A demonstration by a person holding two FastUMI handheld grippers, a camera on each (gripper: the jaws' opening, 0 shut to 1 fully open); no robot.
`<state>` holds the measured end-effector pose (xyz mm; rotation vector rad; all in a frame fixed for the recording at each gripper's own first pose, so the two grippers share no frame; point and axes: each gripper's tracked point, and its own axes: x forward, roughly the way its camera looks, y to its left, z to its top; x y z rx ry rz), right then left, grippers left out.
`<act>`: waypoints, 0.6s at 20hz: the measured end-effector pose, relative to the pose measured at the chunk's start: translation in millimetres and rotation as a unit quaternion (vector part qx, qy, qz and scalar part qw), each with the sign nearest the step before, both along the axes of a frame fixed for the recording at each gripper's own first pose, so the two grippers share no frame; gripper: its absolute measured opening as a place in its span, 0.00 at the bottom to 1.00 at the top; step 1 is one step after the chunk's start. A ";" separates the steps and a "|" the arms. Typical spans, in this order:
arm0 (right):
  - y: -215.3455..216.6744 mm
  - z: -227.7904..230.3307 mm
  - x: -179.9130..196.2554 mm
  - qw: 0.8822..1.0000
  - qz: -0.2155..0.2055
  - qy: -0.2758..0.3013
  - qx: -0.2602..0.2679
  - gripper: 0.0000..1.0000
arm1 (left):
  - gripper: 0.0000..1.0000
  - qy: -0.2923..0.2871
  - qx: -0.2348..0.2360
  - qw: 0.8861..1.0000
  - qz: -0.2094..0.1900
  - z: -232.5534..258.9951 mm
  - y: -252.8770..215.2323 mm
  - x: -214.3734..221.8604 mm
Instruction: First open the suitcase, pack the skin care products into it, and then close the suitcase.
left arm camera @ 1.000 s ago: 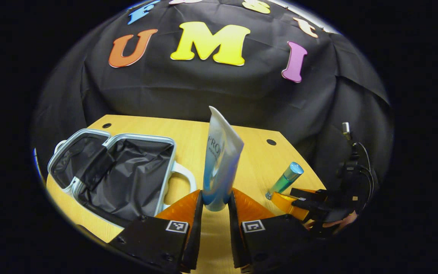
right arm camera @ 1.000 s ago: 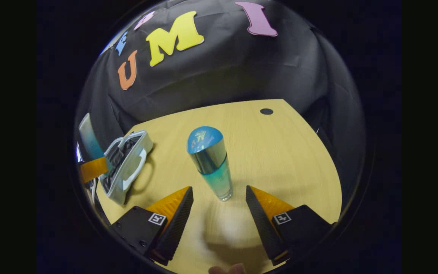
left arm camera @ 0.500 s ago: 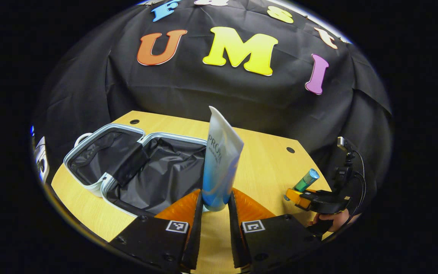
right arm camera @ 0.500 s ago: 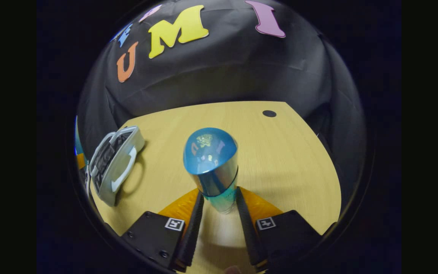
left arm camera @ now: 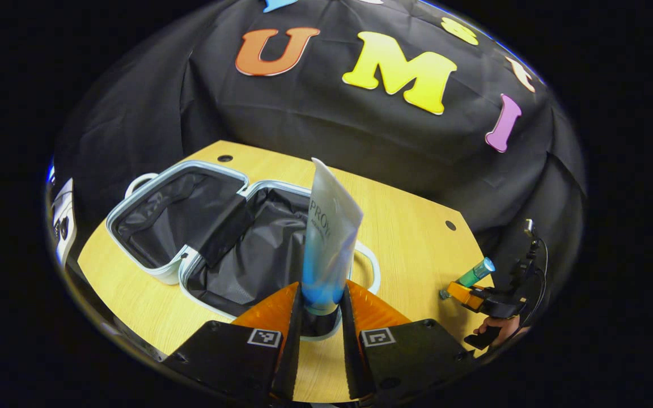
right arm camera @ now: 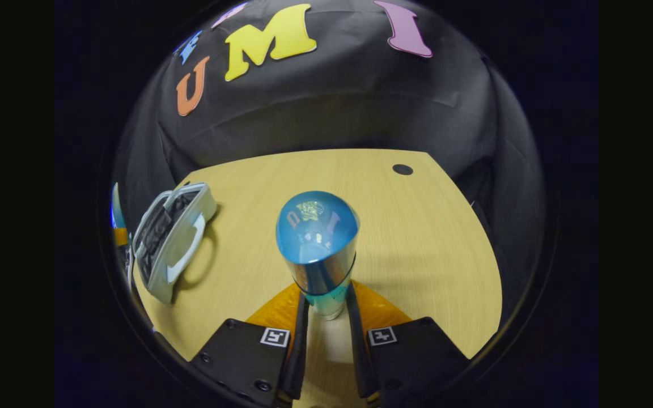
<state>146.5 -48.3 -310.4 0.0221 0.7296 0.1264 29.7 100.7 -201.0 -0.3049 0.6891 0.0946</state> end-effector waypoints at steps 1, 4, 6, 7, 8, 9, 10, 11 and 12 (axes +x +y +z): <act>1.7 7.3 -2.4 1.000 0.002 0.000 0.008 0.33 | 0.37 0.010 -0.002 1.000 -0.006 -0.7 7.9 4.1; 10.6 29.9 -14.0 0.999 0.020 0.009 0.044 0.34 | 0.37 0.070 -0.026 0.997 -0.029 -21.5 25.4 8.7; 13.1 45.8 -25.2 0.998 0.024 0.015 0.063 0.34 | 0.37 0.123 -0.038 0.991 -0.043 -40.7 35.2 10.4; 12.8 54.3 -28.4 0.998 0.027 0.012 0.063 0.33 | 0.37 0.147 -0.040 0.987 -0.047 -50.5 41.6 9.8; 13.1 64.3 -33.7 0.997 0.032 0.010 0.067 0.34 | 0.37 0.170 -0.038 0.984 -0.044 -59.6 48.7 7.0; 15.6 75.4 -42.3 0.996 0.036 0.011 0.077 0.33 | 0.37 0.199 -0.039 0.978 -0.046 -72.9 54.1 6.1; 16.2 80.8 -48.7 0.996 0.037 0.013 0.083 0.33 | 0.37 0.220 -0.040 0.974 -0.048 -82.4 57.4 4.7; 16.9 87.3 -56.8 0.995 0.037 0.015 0.090 0.33 | 0.37 0.250 -0.042 0.966 -0.056 -92.8 59.8 2.6; 17.9 92.9 -62.4 0.995 0.037 0.015 0.096 0.33 | 0.37 0.267 -0.034 0.961 -0.063 -99.1 63.5 1.5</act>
